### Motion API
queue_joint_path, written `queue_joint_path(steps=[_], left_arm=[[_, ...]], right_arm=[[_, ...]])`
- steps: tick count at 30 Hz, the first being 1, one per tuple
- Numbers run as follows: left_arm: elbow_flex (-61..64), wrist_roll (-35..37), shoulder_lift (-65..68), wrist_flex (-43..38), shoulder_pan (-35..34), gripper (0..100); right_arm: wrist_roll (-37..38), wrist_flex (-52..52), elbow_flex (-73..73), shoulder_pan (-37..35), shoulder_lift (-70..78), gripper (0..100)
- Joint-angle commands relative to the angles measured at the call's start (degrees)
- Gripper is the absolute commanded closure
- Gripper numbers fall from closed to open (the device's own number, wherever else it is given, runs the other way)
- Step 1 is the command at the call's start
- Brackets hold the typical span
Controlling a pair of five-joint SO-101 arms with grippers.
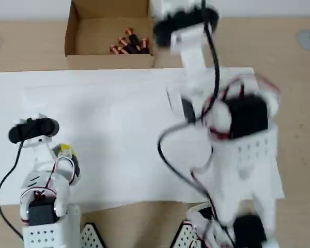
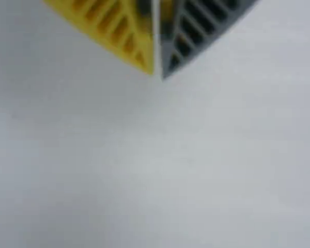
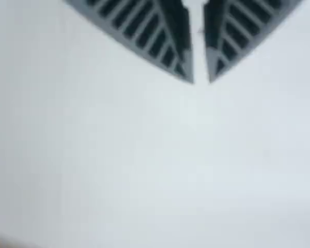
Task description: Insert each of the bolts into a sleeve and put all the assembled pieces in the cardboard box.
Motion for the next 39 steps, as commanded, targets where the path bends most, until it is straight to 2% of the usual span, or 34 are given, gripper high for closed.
queue_joint_path(steps=[1,10,14,19,39], left_arm=[[1.1,-0.6,-0.6,-0.3,-0.2,99],[4.0,-0.4,-0.6,0.1,-0.6,99],[5.2,-0.4,-0.6,0.2,-0.6,99],[5.1,-0.4,-0.6,1.2,-0.5,99],[4.6,-0.4,-0.6,2.7,-0.3,99]], right_arm=[[1.1,-9.9,29.5,4.0,-17.3,98.8],[9.1,-39.3,75.5,12.8,-48.3,98.8],[9.8,-45.6,91.3,14.3,-63.4,98.8],[14.6,-45.2,105.4,14.3,-82.7,98.8],[16.2,-38.6,107.8,14.2,-82.0,98.7]])
